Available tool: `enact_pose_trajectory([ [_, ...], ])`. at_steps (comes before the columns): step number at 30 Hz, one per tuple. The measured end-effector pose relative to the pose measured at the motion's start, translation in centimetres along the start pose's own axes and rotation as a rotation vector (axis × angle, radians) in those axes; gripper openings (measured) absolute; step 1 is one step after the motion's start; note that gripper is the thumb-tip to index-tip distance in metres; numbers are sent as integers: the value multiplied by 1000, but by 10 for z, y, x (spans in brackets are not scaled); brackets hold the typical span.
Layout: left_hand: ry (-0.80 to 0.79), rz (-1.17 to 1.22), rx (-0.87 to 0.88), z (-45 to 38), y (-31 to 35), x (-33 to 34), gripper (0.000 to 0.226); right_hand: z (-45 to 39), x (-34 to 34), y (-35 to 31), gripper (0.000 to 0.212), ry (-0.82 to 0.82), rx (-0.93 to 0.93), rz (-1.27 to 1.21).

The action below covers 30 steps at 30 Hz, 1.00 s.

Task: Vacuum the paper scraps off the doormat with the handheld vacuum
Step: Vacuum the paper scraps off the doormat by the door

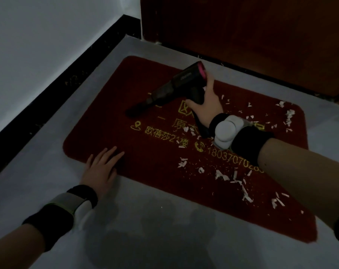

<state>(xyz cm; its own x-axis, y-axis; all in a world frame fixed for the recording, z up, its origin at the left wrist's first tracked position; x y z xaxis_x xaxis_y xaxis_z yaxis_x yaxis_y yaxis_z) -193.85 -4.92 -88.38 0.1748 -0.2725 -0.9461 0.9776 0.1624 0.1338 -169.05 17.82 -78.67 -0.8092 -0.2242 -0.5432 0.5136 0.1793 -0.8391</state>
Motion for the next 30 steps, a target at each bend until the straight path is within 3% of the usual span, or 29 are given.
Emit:
enact_pose_trajectory([
  [4,-32,4,-6,1,-1,0,57,-1,-13,1,89,-1,-22,83],
  [12,-90,-90,-11,7,0,-4,55,-9,-49,18,89,332,199,247],
  [15,-92,-79,-25,10,3,-6,58,-12,-58,17,88,364,243,241],
  [22,-83,-54,-38,9,3,-7,57,4,-61,17,94,188,132,114],
  [29,-66,-8,-28,6,0,-3,52,31,-47,-9,94,-238,-36,85],
  [30,-63,13,-22,7,-2,-3,59,35,-45,-11,93,-298,-53,86],
])
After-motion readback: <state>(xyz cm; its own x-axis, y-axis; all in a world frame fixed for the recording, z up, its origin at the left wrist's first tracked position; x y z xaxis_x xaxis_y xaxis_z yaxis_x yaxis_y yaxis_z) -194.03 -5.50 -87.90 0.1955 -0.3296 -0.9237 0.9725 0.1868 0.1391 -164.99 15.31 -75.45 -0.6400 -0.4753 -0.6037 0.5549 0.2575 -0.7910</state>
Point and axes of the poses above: each hand's wrist, its own z-axis away from the middle knuckle, its own x-axis out of the palm, y = z × x, the point moved 1 cm from there along -z, towards the middle knuckle, and after that the axes turned 7 degrees about -z, right-handed, at the moved point
